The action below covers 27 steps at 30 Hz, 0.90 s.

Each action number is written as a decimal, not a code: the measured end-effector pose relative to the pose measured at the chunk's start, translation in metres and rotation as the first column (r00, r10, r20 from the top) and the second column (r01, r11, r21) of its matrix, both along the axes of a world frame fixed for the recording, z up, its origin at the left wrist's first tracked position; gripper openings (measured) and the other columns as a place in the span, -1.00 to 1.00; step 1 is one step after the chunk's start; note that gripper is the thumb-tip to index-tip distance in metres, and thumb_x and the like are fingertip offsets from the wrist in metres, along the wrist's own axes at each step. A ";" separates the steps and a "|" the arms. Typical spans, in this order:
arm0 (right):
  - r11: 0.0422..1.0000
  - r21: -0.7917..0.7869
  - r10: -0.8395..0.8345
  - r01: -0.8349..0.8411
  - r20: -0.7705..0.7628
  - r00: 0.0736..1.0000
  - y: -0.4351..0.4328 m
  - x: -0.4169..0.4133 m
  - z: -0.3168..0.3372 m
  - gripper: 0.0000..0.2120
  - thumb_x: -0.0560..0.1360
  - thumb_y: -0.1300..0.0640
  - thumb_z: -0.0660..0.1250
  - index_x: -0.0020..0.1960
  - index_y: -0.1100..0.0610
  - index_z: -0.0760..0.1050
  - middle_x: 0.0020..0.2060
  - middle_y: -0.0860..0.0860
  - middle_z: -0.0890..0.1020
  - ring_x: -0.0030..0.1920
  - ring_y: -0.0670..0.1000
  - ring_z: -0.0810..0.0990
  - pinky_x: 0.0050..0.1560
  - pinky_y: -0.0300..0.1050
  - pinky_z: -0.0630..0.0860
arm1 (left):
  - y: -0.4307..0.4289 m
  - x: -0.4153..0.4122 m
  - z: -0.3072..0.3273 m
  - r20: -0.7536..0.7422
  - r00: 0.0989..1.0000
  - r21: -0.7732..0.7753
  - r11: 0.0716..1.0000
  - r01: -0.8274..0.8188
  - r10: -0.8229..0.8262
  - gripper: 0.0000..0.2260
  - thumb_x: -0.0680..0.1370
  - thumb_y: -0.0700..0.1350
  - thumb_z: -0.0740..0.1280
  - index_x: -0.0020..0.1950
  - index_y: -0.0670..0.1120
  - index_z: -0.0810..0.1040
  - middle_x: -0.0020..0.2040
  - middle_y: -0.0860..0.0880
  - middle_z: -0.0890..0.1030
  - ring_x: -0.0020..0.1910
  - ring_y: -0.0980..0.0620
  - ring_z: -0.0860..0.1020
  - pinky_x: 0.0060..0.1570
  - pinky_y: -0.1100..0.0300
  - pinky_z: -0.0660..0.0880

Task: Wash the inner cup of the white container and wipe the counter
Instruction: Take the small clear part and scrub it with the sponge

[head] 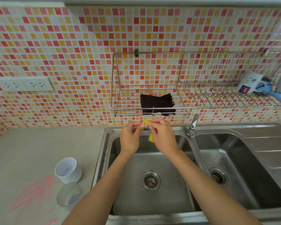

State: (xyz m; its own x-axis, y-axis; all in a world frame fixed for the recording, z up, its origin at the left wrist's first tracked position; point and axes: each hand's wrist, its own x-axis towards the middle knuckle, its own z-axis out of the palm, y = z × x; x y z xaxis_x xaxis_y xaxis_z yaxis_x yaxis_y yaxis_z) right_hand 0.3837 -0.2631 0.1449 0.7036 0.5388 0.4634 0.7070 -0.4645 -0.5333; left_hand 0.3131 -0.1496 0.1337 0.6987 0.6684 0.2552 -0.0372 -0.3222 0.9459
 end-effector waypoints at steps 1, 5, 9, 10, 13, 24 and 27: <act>0.999 0.010 0.034 -0.034 0.020 0.999 0.001 -0.006 0.001 -0.75 0.54 0.23 0.31 0.20 0.11 0.60 0.07 0.01 0.58 0.06 0.03 0.46 0.09 -0.14 0.44 | 0.001 0.000 0.000 0.016 1.000 -0.031 0.999 0.013 -0.012 -0.96 0.53 -0.12 0.40 -0.09 0.02 0.58 -0.18 0.07 0.68 -0.16 0.14 0.66 -0.08 0.21 0.59; 0.998 0.059 0.011 -0.011 -0.005 1.000 -0.004 0.002 -0.003 -0.71 0.50 0.24 0.37 0.20 0.07 0.60 0.10 0.00 0.55 0.10 0.03 0.47 0.13 -0.11 0.46 | 0.001 0.003 -0.004 -0.001 1.000 -0.118 0.993 0.006 -0.006 -0.96 0.54 -0.08 0.38 -0.11 0.03 0.57 -0.17 0.02 0.70 -0.15 0.09 0.67 -0.04 0.13 0.60; 0.996 -0.086 0.014 -0.005 0.106 0.994 -0.009 0.005 -0.009 -0.59 0.42 0.24 0.46 0.26 0.07 0.54 0.26 0.03 0.50 0.16 0.11 0.42 0.20 -0.04 0.43 | 0.000 0.005 -0.002 -0.030 0.998 -0.185 0.981 0.052 -0.058 -0.92 0.57 -0.07 0.34 -0.11 -0.03 0.58 -0.17 -0.02 0.70 -0.20 0.18 0.66 -0.12 0.29 0.56; 0.994 -0.108 0.019 0.000 0.176 0.984 -0.010 0.005 -0.008 -0.58 0.39 0.24 0.49 0.22 0.09 0.55 0.23 0.03 0.55 0.11 0.12 0.46 0.16 -0.02 0.46 | -0.001 0.004 0.000 -0.033 0.996 -0.215 0.973 0.079 -0.088 -0.90 0.57 -0.07 0.34 -0.11 -0.06 0.58 -0.18 -0.03 0.69 -0.23 0.21 0.65 -0.15 0.35 0.55; 0.994 -0.105 0.032 0.005 0.349 0.936 -0.014 0.012 -0.005 -0.68 0.34 0.25 0.52 0.07 0.12 0.60 0.00 -0.01 0.67 -0.08 0.09 0.51 -0.01 -0.06 0.52 | -0.003 0.003 -0.001 -0.079 0.984 -0.230 0.963 0.140 -0.162 -0.85 0.57 -0.05 0.33 -0.11 -0.09 0.59 -0.19 -0.03 0.69 -0.27 0.21 0.64 -0.16 0.32 0.55; 0.990 -0.142 0.027 0.011 0.265 0.964 -0.023 0.023 0.000 -0.73 0.41 0.28 0.44 0.10 0.12 0.63 0.03 0.01 0.67 -0.03 0.10 0.49 0.04 -0.08 0.46 | 0.004 -0.001 0.006 -0.158 0.979 0.239 0.957 0.166 -0.130 -0.92 0.51 -0.13 0.42 -0.04 -0.11 0.62 -0.20 0.10 0.63 -0.20 0.23 0.56 -0.16 0.38 0.48; 0.993 -0.092 -0.054 0.069 0.162 0.985 -0.018 0.008 -0.005 -0.65 0.45 0.30 0.39 0.22 0.15 0.58 0.14 0.05 0.59 0.10 0.11 0.48 0.17 -0.07 0.44 | 0.004 0.002 0.003 -0.119 0.988 0.190 0.975 0.115 -0.093 -0.90 0.51 -0.11 0.42 -0.04 -0.11 0.64 -0.19 0.05 0.66 -0.18 0.17 0.60 -0.13 0.31 0.55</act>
